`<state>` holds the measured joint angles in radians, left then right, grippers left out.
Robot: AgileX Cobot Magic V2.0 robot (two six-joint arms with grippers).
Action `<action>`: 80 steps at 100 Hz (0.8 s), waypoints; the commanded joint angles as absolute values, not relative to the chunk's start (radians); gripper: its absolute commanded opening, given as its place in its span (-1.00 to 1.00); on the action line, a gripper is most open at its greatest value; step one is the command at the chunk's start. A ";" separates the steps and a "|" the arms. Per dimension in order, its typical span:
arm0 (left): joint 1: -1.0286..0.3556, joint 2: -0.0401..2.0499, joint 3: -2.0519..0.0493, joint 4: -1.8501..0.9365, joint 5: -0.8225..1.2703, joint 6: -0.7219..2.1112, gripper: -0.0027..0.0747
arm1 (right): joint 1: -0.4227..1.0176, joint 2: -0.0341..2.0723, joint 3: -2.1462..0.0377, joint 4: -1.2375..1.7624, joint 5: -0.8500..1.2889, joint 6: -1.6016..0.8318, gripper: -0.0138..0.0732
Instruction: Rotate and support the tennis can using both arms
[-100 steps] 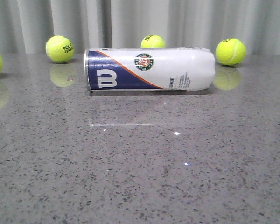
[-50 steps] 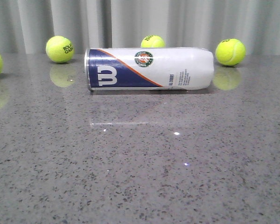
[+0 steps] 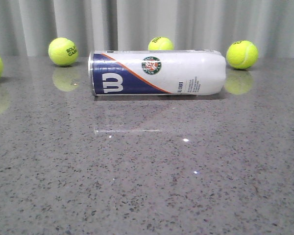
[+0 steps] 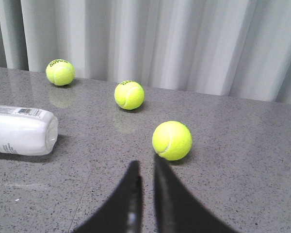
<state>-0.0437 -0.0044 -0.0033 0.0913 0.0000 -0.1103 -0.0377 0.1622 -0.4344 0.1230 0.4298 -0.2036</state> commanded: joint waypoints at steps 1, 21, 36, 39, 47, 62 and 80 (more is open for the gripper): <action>-0.042 -0.042 0.043 0.084 -0.084 -0.119 -0.99 | -0.044 0.173 -0.457 0.131 0.341 -0.202 -0.83; -0.042 -0.042 0.043 0.084 -0.084 -0.119 -0.99 | -0.044 0.173 -0.457 0.131 0.345 -0.202 -0.84; -0.042 -0.042 0.043 0.084 -0.084 -0.119 -0.99 | -0.044 0.173 -0.457 0.131 0.345 -0.202 -0.84; -0.042 -0.042 0.043 0.084 -0.084 -0.119 -0.99 | -0.044 0.173 -0.457 0.131 0.345 -0.202 -0.84; -0.042 -0.042 0.043 0.084 -0.084 -0.119 -0.99 | -0.044 0.173 -0.457 0.131 0.347 -0.202 -0.84; -0.042 -0.042 0.043 0.084 -0.099 -0.119 -0.99 | -0.044 0.173 -0.457 0.131 0.347 -0.202 -0.84; -0.042 -0.042 0.043 0.084 -0.127 -0.119 -0.99 | -0.044 0.173 -0.457 0.131 0.347 -0.202 -0.84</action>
<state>-0.0437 -0.0044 -0.0033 0.0913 -0.0175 -0.1103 -0.0377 0.1622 -0.4330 0.1230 0.4291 -0.2036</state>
